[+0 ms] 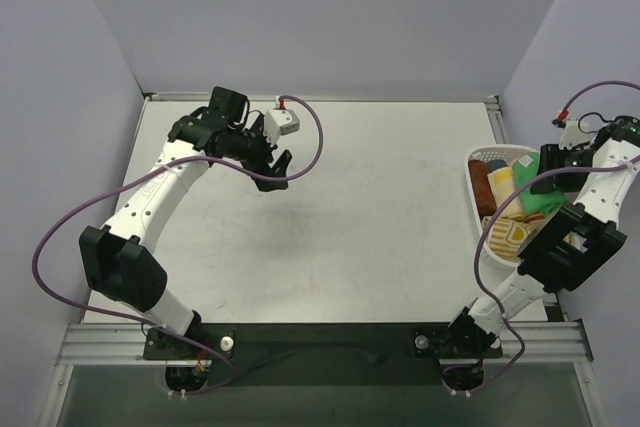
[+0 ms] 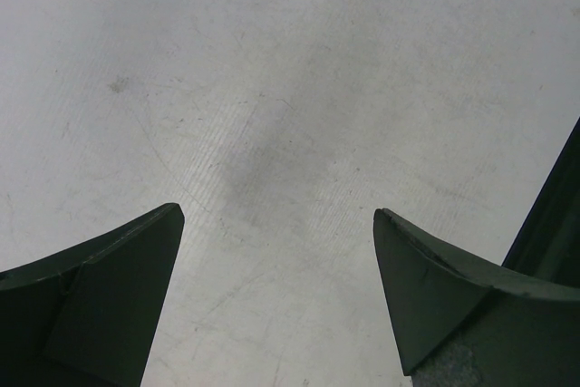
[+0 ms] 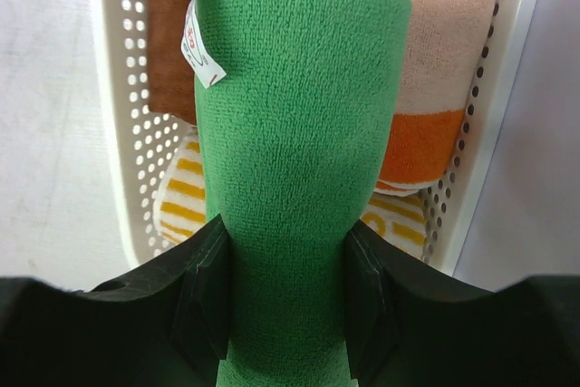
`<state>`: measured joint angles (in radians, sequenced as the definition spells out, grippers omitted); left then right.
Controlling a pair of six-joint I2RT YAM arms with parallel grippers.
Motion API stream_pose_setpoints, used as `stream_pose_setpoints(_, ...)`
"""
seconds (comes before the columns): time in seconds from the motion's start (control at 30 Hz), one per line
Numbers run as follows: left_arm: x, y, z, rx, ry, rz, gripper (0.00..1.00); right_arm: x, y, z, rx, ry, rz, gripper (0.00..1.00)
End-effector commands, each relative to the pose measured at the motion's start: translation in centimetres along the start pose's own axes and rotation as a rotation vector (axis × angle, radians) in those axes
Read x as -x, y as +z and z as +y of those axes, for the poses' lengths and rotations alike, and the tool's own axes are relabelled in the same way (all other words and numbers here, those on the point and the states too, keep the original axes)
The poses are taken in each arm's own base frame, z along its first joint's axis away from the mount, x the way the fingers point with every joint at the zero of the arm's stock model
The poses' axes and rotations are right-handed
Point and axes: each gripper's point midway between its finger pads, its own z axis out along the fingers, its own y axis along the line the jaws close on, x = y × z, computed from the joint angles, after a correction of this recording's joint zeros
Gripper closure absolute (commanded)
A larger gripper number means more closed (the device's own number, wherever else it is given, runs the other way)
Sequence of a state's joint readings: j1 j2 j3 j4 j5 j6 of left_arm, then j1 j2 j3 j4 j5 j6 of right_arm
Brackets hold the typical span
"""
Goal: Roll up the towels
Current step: Place the rolled towel into the container
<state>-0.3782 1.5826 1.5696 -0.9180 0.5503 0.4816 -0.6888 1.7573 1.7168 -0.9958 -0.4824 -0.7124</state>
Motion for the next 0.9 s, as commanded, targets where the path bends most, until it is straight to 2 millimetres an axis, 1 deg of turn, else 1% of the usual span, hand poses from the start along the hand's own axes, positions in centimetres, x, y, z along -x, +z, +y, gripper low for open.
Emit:
stream_pose_setpoints(0.0, 1.1, -0.8, -0.2, 0.008, 0.009, -0.022, 0.03, -0.4, -0.8, 0.2, 0.032, -0.032, 0.031, 1.00)
stream_pose_setpoints(0.2, 0.5, -0.7, -0.3, 0.011, 0.003, -0.007, 0.03, -0.8, 0.9, -0.9, 0.045, -0.007, 0.069, 1.00)
stream_pose_setpoints(0.37, 0.2, -0.8, -0.3, 0.018, 0.006, -0.001, 0.03, -1.2, 2.7, -1.2, 0.087, 0.025, 0.093, 1.00)
stream_pose_setpoints(0.53, 0.2, -0.9, -0.3, 0.021, 0.007, 0.000, 0.03, -0.9, 4.0, -1.3, 0.134, 0.069, 0.082, 1.00)
stream_pose_setpoints(0.67, -0.2, -1.0, -0.3, 0.028, 0.007, 0.007, 0.03, -1.4, 5.3, -1.4, 0.170, 0.090, 0.093, 1.00)
stream_pose_setpoints(0.7, -0.3, -1.0, -0.3, 0.029, 0.009, 0.008, 0.03, -1.5, 5.5, -1.3, 0.178, 0.097, 0.092, 1.00)
stream_pose_setpoints(0.73, -0.4, -1.1, -0.5, 0.028, 0.007, 0.010, 0.03, -1.2, 5.4, -1.3, 0.190, 0.109, 0.068, 1.00)
stream_pose_setpoints(0.77, -0.5, -1.1, -0.5, 0.029, 0.009, 0.011, 0.03, -0.9, 5.0, -1.5, 0.185, 0.118, 0.050, 1.00)
stream_pose_setpoints(0.8, -0.5, -1.1, -0.5, 0.028, 0.009, 0.011, 0.03, -0.8, 4.4, -1.9, 0.173, 0.141, 0.031, 1.00)
stream_pose_setpoints(0.83, -0.6, -1.1, -0.6, 0.027, 0.006, 0.012, 0.03, 0.0, 3.3, -2.2, 0.150, 0.138, -0.001, 1.00)
stream_pose_setpoints(0.87, -0.6, -1.1, -0.6, 0.027, 0.006, 0.013, 0.03, 0.3, 2.6, -2.5, 0.131, 0.141, -0.018, 1.00)
